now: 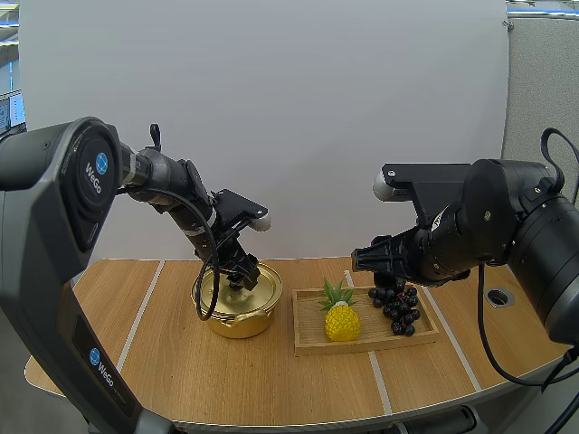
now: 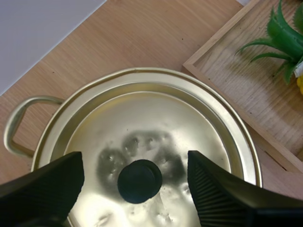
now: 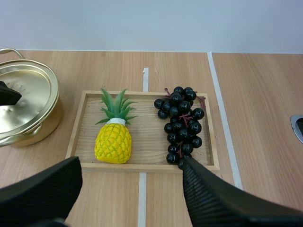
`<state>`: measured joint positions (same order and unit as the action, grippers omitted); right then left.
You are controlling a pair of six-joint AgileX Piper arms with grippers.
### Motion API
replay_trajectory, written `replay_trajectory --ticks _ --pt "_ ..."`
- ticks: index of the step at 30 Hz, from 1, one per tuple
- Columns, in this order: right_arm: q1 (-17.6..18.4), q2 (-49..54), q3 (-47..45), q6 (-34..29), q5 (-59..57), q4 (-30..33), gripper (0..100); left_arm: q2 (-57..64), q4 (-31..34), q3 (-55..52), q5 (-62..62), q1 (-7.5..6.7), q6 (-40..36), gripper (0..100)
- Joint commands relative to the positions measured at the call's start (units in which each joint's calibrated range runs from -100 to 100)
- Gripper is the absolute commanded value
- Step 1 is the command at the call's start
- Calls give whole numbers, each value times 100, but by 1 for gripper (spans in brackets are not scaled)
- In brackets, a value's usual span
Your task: Open the pot, put the grape inside, and close it
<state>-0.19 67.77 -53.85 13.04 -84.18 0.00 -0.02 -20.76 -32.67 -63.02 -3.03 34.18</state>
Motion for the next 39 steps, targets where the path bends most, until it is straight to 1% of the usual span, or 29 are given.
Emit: replay_trajectory --ticks 1,16,22,23,25,28,30,36,39 --pt "-22 10 45 0 -28 0 100 -16 23 47 -30 -27 -6 100" --pt "-22 10 45 0 -28 0 100 -194 23 47 -52 -27 -86 100" --pt "-22 10 45 0 -28 0 100 -194 23 47 -265 -27 -86 100" --pt "-22 10 45 0 -28 0 100 -194 27 47 -282 -27 -86 95" --pt "-22 10 45 0 -28 0 100 -194 27 47 -355 -27 -86 60" --pt "-22 10 45 0 -28 0 100 -194 27 47 -392 -27 -86 18" --pt "-22 10 45 0 -28 0 100 -194 36 47 -426 -27 -86 0" --pt "-22 10 45 0 -28 0 100 -194 66 47 -464 -27 -144 0" --pt "-22 10 45 0 -28 0 100 -118 281 95 -502 -27 -392 0"
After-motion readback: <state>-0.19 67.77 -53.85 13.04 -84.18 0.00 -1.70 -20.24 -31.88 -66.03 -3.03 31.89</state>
